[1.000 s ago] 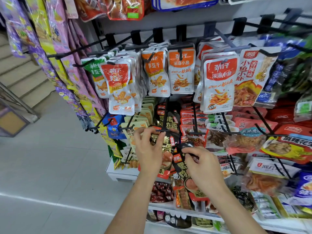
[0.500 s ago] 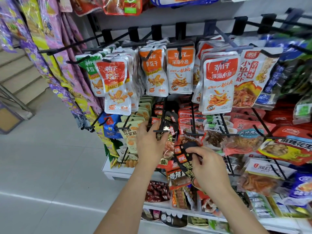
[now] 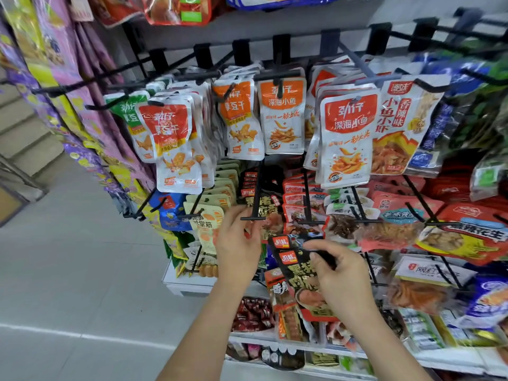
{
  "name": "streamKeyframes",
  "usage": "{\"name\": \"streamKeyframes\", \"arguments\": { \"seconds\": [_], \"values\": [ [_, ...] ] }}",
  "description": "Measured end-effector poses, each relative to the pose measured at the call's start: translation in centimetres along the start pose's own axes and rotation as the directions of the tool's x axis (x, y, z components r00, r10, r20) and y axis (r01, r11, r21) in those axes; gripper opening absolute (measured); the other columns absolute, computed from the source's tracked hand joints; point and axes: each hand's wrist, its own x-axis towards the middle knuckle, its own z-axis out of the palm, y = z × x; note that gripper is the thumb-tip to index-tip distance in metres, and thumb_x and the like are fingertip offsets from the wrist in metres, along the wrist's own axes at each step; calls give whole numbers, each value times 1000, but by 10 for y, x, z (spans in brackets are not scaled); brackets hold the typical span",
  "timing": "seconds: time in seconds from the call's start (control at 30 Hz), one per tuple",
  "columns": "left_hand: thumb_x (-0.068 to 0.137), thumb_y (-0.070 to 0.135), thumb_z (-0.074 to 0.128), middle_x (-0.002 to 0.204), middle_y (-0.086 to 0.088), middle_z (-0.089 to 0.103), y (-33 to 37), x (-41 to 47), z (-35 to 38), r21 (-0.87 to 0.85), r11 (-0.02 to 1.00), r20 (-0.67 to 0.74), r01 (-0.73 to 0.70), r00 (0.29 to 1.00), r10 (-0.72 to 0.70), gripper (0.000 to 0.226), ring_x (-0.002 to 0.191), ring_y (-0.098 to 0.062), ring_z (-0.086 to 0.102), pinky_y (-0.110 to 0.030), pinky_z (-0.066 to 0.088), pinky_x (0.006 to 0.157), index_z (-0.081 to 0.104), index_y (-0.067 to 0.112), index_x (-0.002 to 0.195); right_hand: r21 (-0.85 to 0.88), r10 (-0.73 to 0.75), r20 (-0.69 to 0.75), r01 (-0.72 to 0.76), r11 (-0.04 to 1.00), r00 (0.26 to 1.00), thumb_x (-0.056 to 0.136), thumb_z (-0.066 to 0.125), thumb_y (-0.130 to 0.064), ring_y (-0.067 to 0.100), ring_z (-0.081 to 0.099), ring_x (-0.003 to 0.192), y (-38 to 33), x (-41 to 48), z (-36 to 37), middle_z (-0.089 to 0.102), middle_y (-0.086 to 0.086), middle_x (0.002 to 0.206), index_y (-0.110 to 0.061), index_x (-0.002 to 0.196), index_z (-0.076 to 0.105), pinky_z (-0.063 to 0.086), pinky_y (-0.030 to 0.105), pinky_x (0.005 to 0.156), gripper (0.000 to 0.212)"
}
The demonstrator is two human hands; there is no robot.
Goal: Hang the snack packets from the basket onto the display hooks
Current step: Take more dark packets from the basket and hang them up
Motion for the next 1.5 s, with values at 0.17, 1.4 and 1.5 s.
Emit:
{"name": "streamKeyframes", "arguments": {
  "seconds": [0.17, 1.4, 1.5],
  "values": [
    [87, 14, 65, 110, -5, 65, 3, 22, 7, -43, 993, 151, 111, 983, -103, 19, 104, -24, 62, -28, 48, 88, 68, 10, 105, 189, 112, -33, -104, 976, 993, 92, 61, -3, 15, 67, 58, -3, -2, 0, 67, 4, 80, -24, 86, 71, 59, 49, 59, 24],
    [78, -1, 75, 71, 2, 68, -4, -25, -80, -468, 708, 158, 528, 839, -521, 24, 72, -17, 62, -38, 55, 69, 70, 21, 74, 587, 252, 249, -352, 729, 935, 93, 60, -16, 11, 69, 76, -37, 11, 44, 71, -1, 90, -10, 84, 70, 58, 21, 63, 14],
    [83, -10, 66, 88, 0, 68, -3, -20, -96, -508, 710, 239, 487, 872, -427, 28, 76, -6, 65, -22, 53, 57, 69, 17, 78, 575, 227, 207, -306, 759, 952, 94, 60, -13, 8, 66, 83, -47, 22, 54, 68, 2, 96, -6, 89, 69, 60, 28, 72, 12]
  ]
}}
